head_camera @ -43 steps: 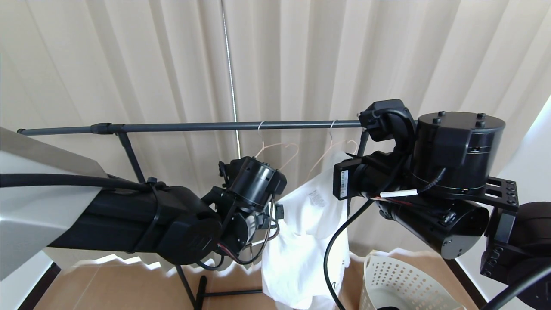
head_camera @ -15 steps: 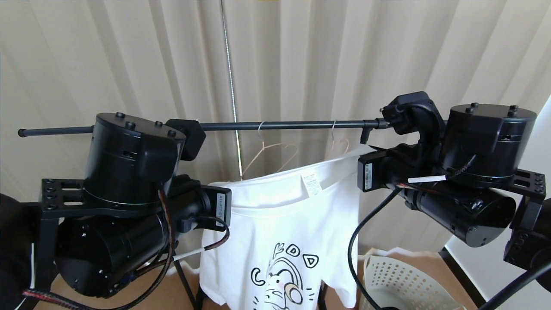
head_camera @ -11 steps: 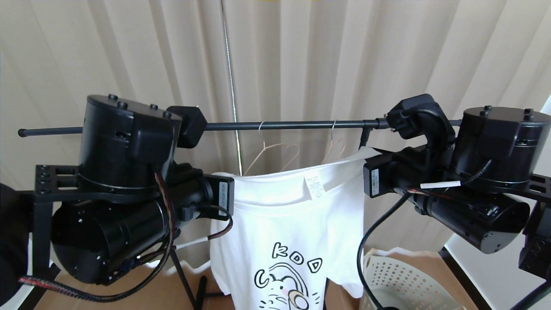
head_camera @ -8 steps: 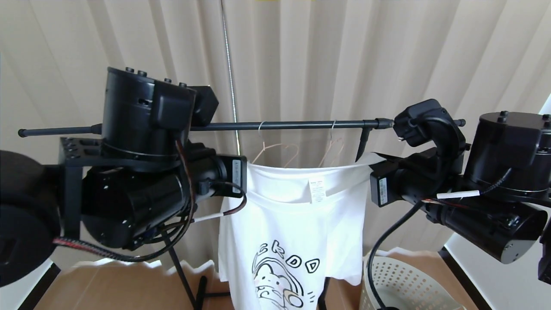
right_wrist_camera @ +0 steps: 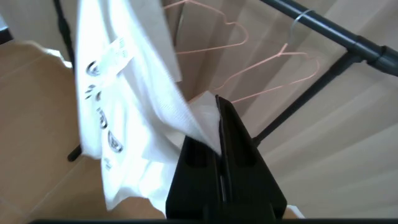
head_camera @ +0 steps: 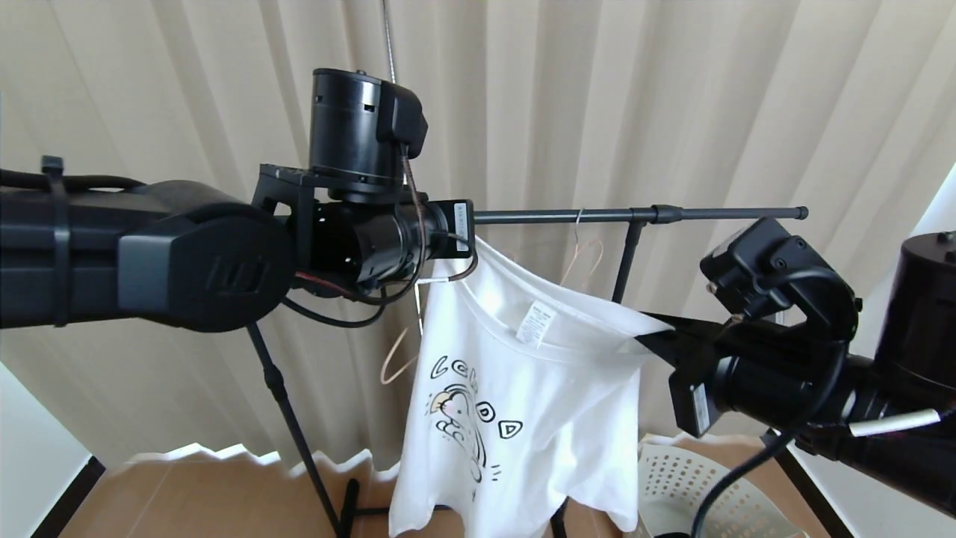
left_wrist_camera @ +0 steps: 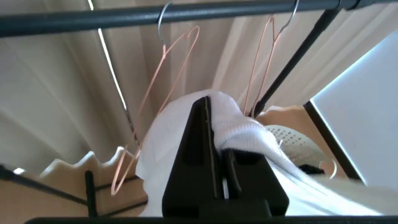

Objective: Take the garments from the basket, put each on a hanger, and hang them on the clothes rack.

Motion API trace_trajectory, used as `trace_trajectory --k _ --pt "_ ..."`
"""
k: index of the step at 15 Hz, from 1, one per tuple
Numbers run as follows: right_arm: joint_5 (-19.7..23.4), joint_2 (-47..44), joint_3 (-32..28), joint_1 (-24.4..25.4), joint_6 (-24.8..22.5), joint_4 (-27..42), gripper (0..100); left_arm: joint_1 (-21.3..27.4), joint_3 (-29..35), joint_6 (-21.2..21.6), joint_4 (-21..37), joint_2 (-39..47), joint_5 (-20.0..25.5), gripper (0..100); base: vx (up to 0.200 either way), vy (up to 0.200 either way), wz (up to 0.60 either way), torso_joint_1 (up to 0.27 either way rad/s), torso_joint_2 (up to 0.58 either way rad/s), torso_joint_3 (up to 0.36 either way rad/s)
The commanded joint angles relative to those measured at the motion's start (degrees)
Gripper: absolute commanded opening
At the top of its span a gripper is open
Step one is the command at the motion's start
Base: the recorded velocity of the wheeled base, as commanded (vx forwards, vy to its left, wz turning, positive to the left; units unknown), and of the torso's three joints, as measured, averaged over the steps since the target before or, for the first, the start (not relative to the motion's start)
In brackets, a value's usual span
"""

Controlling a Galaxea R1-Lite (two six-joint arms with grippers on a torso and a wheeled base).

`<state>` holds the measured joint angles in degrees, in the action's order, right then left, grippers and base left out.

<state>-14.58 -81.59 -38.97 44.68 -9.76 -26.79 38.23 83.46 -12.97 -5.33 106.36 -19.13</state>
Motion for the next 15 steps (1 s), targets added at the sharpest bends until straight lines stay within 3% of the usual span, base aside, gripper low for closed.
trace_trajectory --k 1,3,6,9,15 --pt "1.6 3.2 0.8 4.9 0.0 2.4 0 -0.8 5.5 0.0 0.1 5.3 1.5 0 0.000 0.000 0.00 0.000 0.00 0.000" --pt "1.7 2.8 0.9 9.5 0.5 2.8 0 -0.8 8.3 0.0 0.0 6.6 4.2 0 0.000 0.000 0.00 0.000 0.00 0.000" --pt "1.4 -0.5 -1.9 14.9 8.7 2.7 0 -0.4 13.8 -0.1 -0.1 9.5 6.2 0 0.000 0.000 0.00 0.000 0.00 0.000" --pt "-0.4 -3.9 -6.5 15.7 15.9 2.4 0 -0.3 15.9 -0.1 0.1 10.7 7.7 0 0.000 0.000 0.00 0.000 0.00 0.000" --pt "-1.5 -4.1 -7.1 15.4 16.9 2.7 0 0.0 15.6 -0.1 0.3 10.3 7.6 0 0.000 0.000 0.00 0.000 0.00 0.000"
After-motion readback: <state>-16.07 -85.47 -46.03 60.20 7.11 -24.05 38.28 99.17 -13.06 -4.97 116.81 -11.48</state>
